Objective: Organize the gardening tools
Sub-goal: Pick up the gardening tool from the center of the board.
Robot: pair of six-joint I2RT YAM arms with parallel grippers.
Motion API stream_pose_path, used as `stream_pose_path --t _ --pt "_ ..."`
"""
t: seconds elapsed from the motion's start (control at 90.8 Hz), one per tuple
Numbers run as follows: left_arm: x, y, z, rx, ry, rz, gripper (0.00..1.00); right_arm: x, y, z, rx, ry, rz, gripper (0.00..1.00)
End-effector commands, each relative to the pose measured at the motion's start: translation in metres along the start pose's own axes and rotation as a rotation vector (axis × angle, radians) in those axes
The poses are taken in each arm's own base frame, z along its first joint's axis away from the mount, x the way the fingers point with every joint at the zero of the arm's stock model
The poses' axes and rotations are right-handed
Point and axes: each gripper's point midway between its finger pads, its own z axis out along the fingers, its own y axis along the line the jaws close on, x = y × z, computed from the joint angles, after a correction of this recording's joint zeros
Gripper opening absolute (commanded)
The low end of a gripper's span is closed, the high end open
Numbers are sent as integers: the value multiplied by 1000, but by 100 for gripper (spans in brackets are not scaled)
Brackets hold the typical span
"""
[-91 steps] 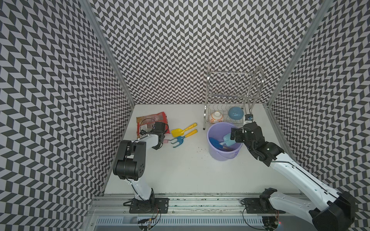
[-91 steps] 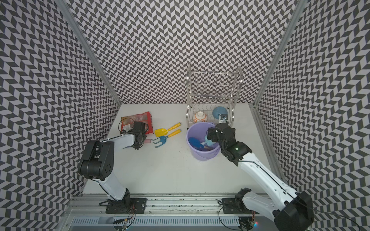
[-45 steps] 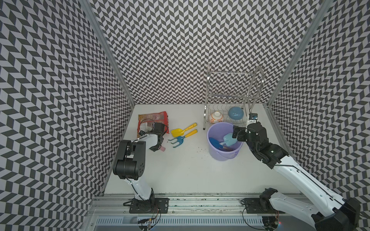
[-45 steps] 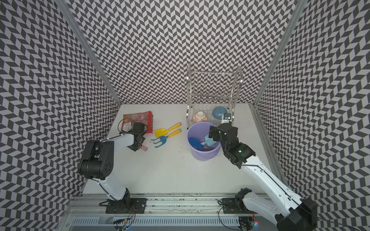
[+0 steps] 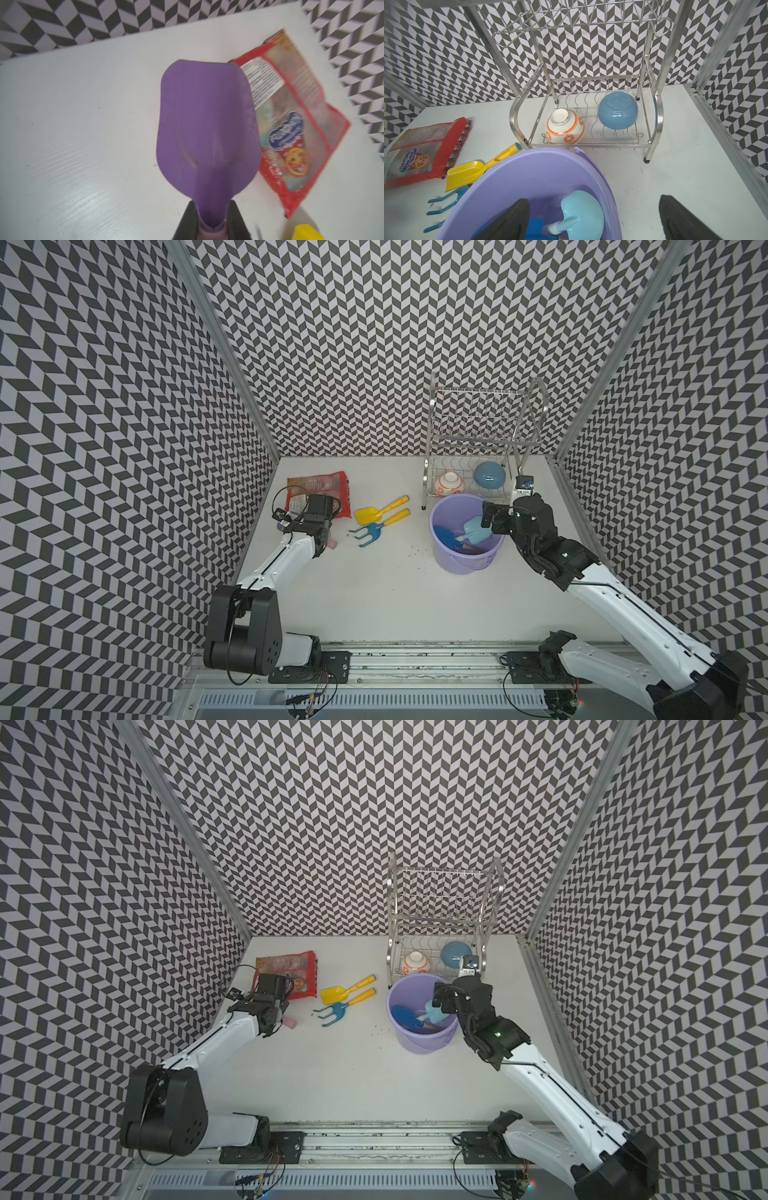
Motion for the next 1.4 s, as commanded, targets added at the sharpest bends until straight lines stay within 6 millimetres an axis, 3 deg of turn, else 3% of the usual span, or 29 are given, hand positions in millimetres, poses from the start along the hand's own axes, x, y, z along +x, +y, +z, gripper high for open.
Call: stream_pose_path --t 0.0,0.121,0.231,0.397,0.518,0.639,0.782,1.036,1.179,1.388 --pt "-27 -33 -35 109 -133 11 0 -18 10 -11 -58 -44 51 100" --pt "-37 -84 -74 275 -218 90 0 -18 10 -13 -77 -44 76 100" --pt "-32 -133 -114 486 -281 168 0 -22 9 -18 -79 -45 85 100" --pt "-4 -199 -177 870 -328 318 0 -33 0 -30 -80 -69 131 100" --pt "22 -230 -231 1200 -374 434 0 -44 -1 -45 -138 -106 176 100" --pt "53 -240 -273 1490 -403 567 0 -59 10 -63 -243 -139 200 100" --pt "93 -245 -292 1684 -374 755 0 -77 34 -88 -413 -163 213 100" --pt "155 -232 -318 1943 -296 977 0 -104 65 -121 -639 -211 242 100" --pt "179 -225 -329 2007 -304 1080 0 -111 75 -123 -687 -196 258 99" --pt "198 -220 -338 2037 -311 1150 0 -110 89 -118 -755 -160 268 82"
